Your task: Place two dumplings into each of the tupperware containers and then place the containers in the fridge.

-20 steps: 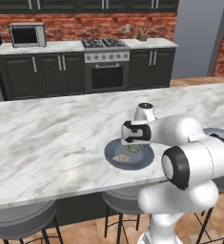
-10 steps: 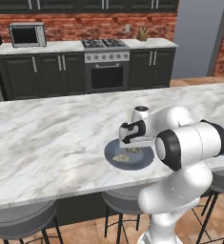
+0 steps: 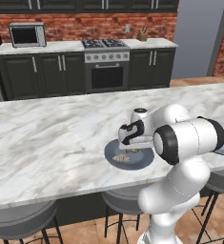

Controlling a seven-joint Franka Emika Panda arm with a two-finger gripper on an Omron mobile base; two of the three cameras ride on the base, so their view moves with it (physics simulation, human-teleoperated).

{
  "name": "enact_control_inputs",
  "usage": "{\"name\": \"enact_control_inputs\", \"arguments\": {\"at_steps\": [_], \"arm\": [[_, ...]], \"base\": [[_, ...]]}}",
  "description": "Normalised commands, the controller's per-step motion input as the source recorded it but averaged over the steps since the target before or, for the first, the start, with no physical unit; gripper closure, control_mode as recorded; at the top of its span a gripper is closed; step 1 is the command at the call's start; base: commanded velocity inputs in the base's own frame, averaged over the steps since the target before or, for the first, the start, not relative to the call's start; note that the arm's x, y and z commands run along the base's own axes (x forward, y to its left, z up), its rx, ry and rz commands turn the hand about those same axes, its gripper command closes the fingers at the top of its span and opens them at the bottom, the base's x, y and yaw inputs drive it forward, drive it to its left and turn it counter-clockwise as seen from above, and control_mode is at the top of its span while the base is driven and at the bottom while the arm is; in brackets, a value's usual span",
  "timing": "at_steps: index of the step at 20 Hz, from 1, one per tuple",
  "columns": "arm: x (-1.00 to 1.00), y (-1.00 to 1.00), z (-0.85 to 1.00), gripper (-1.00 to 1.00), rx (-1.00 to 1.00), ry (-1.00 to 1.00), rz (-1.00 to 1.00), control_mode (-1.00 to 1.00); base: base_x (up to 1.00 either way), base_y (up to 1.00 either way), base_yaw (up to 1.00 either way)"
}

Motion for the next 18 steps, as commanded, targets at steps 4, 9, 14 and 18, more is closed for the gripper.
{"name": "enact_control_inputs", "arguments": {"at_steps": [4,9,14,18], "arm": [[0.07,0.0,-0.09,-1.0,0.0,0.0,0.0,-1.0],[0.19,0.0,-0.3,-1.0,0.0,0.0,0.0,-1.0],[0.02,0.0,-0.1,1.0,0.0,0.01,0.0,-1.0],[0.0,0.0,0.06,1.0,0.0,0.0,0.0,-1.0]], "base": [[0.0,0.0,0.0],[0.0,0.0,0.0],[0.0,0.0,0.0],[0.0,0.0,0.0]]}}
